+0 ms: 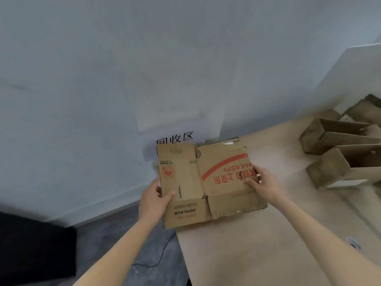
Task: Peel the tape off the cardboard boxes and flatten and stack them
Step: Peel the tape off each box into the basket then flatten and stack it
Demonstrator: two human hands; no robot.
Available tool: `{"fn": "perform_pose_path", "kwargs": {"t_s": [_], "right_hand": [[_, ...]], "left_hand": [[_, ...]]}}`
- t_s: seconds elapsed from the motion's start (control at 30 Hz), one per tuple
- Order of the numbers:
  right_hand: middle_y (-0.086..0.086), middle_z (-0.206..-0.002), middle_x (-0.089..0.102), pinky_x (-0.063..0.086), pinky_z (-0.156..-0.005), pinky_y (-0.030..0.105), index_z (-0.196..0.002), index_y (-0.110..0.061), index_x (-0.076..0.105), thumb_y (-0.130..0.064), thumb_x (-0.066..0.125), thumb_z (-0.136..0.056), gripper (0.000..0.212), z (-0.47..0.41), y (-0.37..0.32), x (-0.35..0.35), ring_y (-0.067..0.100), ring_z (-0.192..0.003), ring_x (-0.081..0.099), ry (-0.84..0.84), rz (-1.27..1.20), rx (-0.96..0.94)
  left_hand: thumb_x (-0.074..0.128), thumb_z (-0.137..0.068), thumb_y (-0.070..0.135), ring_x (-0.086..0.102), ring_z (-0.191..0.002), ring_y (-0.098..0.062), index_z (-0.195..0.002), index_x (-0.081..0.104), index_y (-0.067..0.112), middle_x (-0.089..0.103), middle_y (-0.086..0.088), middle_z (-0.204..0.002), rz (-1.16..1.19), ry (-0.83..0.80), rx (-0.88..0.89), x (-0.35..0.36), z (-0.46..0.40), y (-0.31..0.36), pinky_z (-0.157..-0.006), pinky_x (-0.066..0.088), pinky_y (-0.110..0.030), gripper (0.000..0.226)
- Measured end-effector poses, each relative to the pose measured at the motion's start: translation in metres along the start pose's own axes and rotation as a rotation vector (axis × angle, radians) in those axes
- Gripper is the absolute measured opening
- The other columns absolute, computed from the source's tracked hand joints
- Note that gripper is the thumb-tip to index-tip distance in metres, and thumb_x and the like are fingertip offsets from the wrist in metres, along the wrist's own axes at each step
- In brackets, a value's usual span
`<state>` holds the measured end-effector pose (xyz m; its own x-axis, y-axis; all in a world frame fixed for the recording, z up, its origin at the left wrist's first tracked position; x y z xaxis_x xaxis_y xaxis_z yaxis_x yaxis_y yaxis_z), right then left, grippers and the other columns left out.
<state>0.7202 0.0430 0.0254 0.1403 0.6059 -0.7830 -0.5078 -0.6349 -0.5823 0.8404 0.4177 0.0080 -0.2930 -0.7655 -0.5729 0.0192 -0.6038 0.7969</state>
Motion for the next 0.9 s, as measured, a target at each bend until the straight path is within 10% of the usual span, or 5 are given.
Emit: {"fn": "perform_pose_path", "kwargs": {"t_s": [0.13,0.3,0.7,0.9], "right_hand": [[0.007,-0.125,0.063,0.052,-0.095,0.043,-0.142,-0.019,0.055,-0.026,0.075,-0.089,0.057,-0.057,0.016,0.027,0.025,-0.107,0.063,-0.060,0.017,0.044],[0.006,-0.131,0.057,0.052,-0.098,0.044,-0.154,-0.023,0.040,-0.030,0.069,-0.096,0.066,-0.092,0.037,0.062,0.024,-0.114,0.060,-0.129,0.054,0.089],[0.004,-0.133,0.055,0.052,-0.090,0.040,-0.156,-0.030,0.034,-0.040,0.058,-0.100,0.062,-0.098,0.052,0.084,0.026,-0.115,0.060,-0.174,0.094,0.157],[0.004,-0.144,0.053,0.046,-0.100,0.041,-0.152,-0.023,0.042,-0.045,0.057,-0.100,0.059,-0.063,0.025,0.052,0.026,-0.129,0.053,-0.117,0.194,0.064]], "left_hand": [[0.080,-0.084,0.036,0.061,-0.080,0.013,-0.108,0.044,0.074,0.066,0.026,-0.086,0.011,-0.013,-0.076,0.040,-0.031,-0.027,-0.057,0.042,-0.013,0.057],[0.068,-0.096,0.033,0.061,-0.080,0.011,-0.138,0.056,0.040,0.067,0.024,-0.095,-0.001,-0.012,-0.198,0.071,-0.041,-0.065,-0.056,0.044,-0.007,0.044],[0.057,-0.100,0.046,0.064,-0.085,-0.010,-0.142,0.049,0.034,0.067,0.008,-0.098,-0.224,-0.101,-0.236,0.080,-0.052,-0.072,-0.065,0.052,-0.032,0.044],[0.053,-0.096,0.058,0.044,-0.136,-0.018,-0.153,0.037,0.028,0.046,0.007,-0.151,-0.530,-0.099,0.057,0.056,-0.041,-0.015,-0.102,0.048,-0.043,0.066]]}}
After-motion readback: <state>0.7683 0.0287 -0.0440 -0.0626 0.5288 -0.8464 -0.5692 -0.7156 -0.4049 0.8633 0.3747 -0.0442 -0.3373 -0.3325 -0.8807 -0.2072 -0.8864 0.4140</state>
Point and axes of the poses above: each hand's wrist, its own z-axis away from the middle knuckle, its own x-axis out of the palm, y = z × x, the point moved 7 cm from there along -z, towards the middle knuckle
